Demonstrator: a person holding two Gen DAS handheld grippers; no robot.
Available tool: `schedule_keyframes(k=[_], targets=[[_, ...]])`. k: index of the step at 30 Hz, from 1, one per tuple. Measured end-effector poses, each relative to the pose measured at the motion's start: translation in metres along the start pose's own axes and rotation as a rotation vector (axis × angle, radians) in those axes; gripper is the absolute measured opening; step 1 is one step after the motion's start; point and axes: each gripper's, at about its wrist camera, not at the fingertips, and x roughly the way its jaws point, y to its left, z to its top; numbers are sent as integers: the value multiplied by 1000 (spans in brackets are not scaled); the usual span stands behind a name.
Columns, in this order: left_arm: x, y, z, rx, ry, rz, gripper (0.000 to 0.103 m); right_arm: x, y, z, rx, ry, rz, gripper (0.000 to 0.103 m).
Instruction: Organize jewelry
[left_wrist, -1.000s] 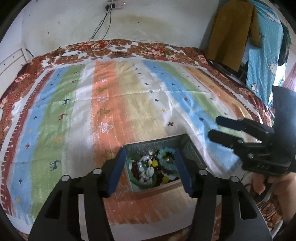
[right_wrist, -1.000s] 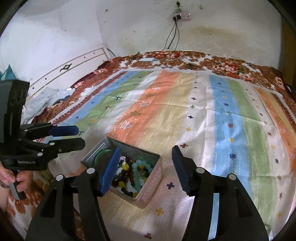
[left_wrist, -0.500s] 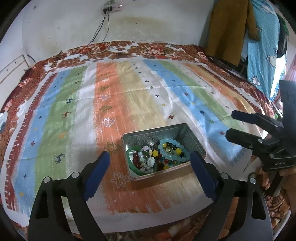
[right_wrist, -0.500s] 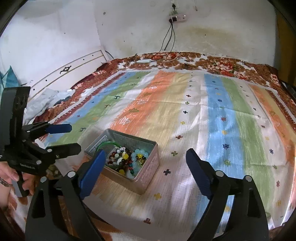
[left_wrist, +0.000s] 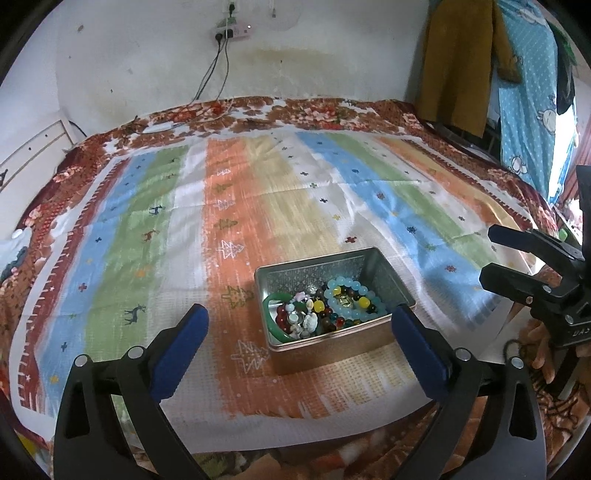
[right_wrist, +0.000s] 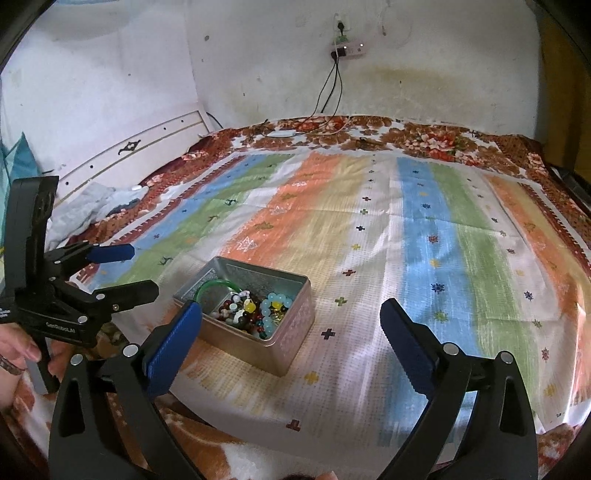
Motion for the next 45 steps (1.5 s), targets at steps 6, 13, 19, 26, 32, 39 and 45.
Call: schedule_keyframes(k=[6,13,19,26,32,39,45], targets=[[1,-1,-2,-4,2,16,97,-4,2,-2,-1,-6,6,98],[0,2,-3,-6,-24,32,97,-6,1,-5,9,-9,11,98],[0,11,-3,-41,-33,37,97,0,-4,-6,38,9,19,98],[2,7,-3,-17,-35,28,97,7,-6,-8,36,32,17,98],[2,6,-4,-9,-33,31,97,8,-4,-9,27,31,15,98],[2,3,-4,7,-32,44,97,8,-5,-10,20,31,17,98],[2,3,-4,2,-33,42,97,9,-6,-10,10,34,17,98]])
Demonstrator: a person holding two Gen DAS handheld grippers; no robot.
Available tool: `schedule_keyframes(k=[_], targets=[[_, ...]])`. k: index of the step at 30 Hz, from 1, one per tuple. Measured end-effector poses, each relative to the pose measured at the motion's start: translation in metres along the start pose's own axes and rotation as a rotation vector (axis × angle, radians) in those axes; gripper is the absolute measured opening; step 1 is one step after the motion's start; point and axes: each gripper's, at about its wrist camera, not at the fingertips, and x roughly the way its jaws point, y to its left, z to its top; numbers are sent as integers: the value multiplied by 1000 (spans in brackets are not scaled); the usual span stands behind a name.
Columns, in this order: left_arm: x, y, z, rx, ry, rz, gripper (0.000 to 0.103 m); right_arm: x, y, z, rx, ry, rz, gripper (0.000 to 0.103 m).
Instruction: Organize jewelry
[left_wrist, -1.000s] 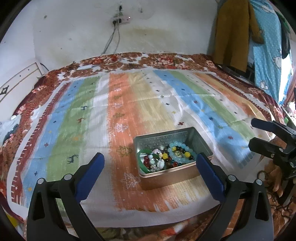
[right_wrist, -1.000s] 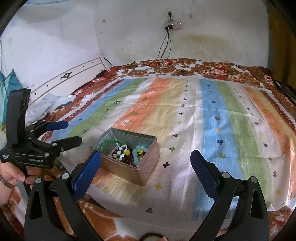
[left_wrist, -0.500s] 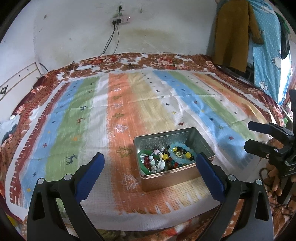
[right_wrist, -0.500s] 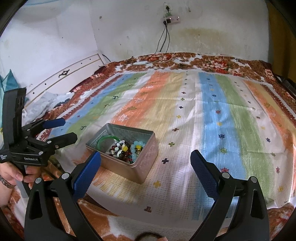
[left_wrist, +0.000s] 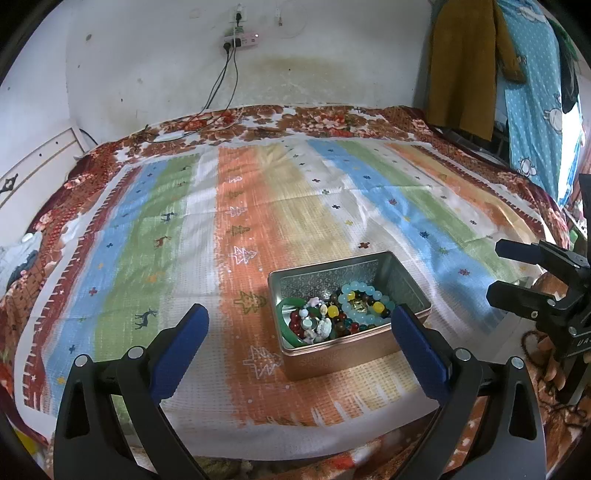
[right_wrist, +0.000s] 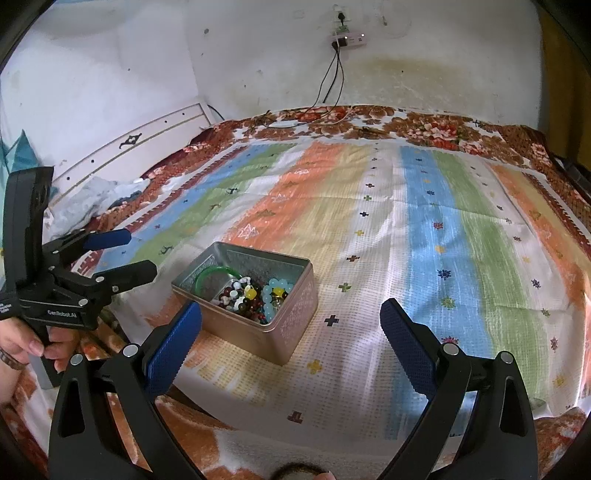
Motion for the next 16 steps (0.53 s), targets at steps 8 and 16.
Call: schedule_keyframes(k=[8,16], targets=[[1,1,1,-9,11,4,97,1,1,-1,-2,5,-3,98],[4,2,3,-12,24,-3,97,2,2,-1,-5,4,-3,98]])
